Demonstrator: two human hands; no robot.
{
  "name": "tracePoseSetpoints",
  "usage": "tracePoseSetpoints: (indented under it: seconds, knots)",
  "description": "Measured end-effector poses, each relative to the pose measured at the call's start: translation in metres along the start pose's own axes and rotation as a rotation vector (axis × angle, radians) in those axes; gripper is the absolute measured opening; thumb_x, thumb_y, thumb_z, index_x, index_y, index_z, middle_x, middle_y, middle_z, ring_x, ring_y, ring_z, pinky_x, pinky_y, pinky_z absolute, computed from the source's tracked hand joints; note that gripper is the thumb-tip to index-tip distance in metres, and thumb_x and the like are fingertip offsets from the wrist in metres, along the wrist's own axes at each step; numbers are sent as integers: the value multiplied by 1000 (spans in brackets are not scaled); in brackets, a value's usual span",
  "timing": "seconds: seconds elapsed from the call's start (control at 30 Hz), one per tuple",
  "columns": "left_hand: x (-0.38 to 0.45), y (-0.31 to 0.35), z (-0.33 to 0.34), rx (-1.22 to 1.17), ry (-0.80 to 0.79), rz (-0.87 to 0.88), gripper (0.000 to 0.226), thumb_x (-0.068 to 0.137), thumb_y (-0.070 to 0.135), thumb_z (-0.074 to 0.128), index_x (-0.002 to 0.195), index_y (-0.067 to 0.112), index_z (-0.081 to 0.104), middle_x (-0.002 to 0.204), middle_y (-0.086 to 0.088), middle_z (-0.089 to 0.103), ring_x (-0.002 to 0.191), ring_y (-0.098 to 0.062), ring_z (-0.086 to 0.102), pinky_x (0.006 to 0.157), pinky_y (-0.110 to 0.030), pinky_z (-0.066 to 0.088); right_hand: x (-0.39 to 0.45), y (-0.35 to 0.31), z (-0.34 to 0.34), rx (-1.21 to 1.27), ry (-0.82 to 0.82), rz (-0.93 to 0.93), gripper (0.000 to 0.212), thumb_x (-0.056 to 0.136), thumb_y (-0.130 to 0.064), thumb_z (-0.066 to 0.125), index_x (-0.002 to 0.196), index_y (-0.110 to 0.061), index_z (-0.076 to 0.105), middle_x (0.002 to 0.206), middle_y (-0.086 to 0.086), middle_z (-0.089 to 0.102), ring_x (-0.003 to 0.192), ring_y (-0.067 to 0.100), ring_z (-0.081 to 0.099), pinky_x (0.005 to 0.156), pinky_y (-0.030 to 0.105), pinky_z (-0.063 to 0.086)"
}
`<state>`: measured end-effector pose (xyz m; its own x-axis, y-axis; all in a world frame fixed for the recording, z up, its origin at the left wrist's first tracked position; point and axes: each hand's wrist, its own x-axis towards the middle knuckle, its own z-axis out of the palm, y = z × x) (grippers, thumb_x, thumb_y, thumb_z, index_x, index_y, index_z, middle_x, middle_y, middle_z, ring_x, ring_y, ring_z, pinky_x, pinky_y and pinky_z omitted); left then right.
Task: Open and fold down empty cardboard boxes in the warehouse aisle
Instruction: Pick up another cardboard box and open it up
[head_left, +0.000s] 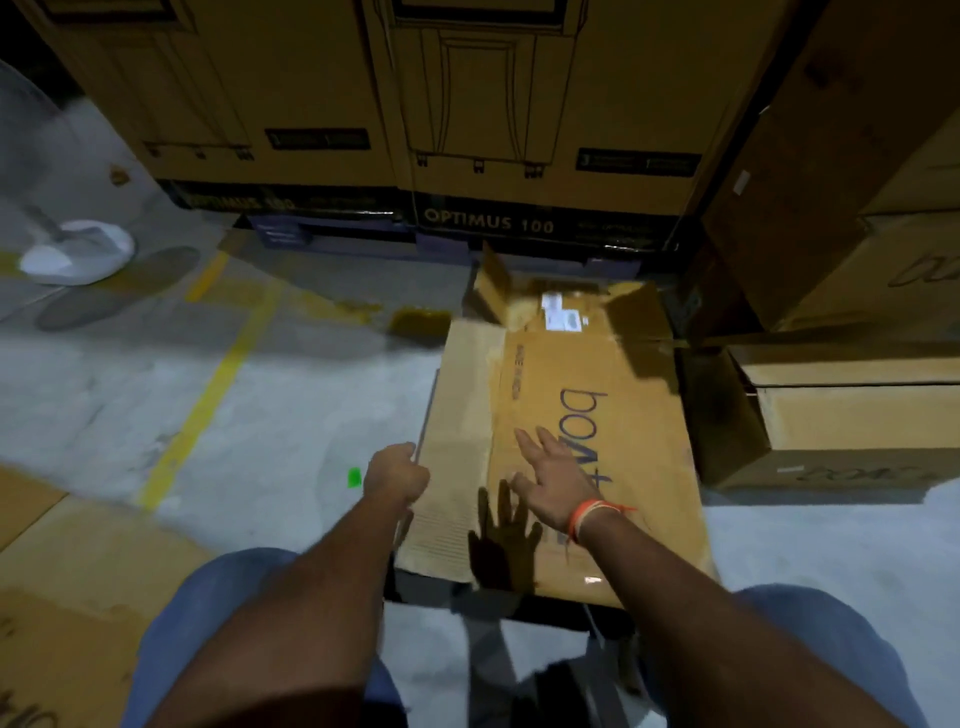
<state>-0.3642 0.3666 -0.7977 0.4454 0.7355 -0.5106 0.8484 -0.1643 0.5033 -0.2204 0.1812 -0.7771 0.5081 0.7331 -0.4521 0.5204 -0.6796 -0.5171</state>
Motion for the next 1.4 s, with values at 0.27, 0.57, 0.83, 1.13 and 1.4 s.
tracePoseSetpoints:
  seconds: [0.27, 0.57, 0.83, 1.13, 1.4]
  knots:
    - [21, 41, 63, 298, -179, 299, 67, 93, 15, 59, 156, 25, 40, 169, -11, 15, 153, -26, 22, 119, -33, 30, 31, 68, 4, -68, 0, 165, 75, 98, -39, 54, 161, -22, 15, 168, 9, 11, 152, 34, 13, 123, 42, 21]
    - [90, 35, 155, 512, -208, 449, 74, 91, 29, 60, 157, 29, 26, 169, -7, 3, 153, -37, 10, 116, -55, 35, 91, 120, 57, -287, -38, 224, 81, 101, -43, 45, 159, -33, -11, 167, 2, -21, 154, 31, -15, 123, 51, 13]
    - [155, 31, 208, 567, -226, 561, 81, 96, 31, 57, 161, 20, 11, 169, -14, -8, 155, -40, 0, 124, -56, 15, 165, 163, 92, -360, -19, 213, 84, 102, -41, 43, 158, -29, -18, 162, 7, -34, 151, 34, -22, 121, 54, 9]
    - [192, -9, 275, 850, -399, 461, 96, 98, 58, 49, 157, 33, -22, 160, 1, -41, 149, -39, -30, 115, -73, 7, 195, 211, 153, -397, -187, 257, 82, 101, -54, 34, 156, -31, -22, 158, 9, -39, 149, 37, -27, 120, 61, 13]
    - [199, 5, 253, 677, -171, 383, 60, 106, 45, 31, 160, 24, 18, 168, -2, 20, 153, -21, 24, 123, -48, 10, 205, 219, 120, -294, 51, 270, 86, 92, -37, 61, 160, -27, 10, 167, 10, 4, 152, 34, 12, 116, 54, 31]
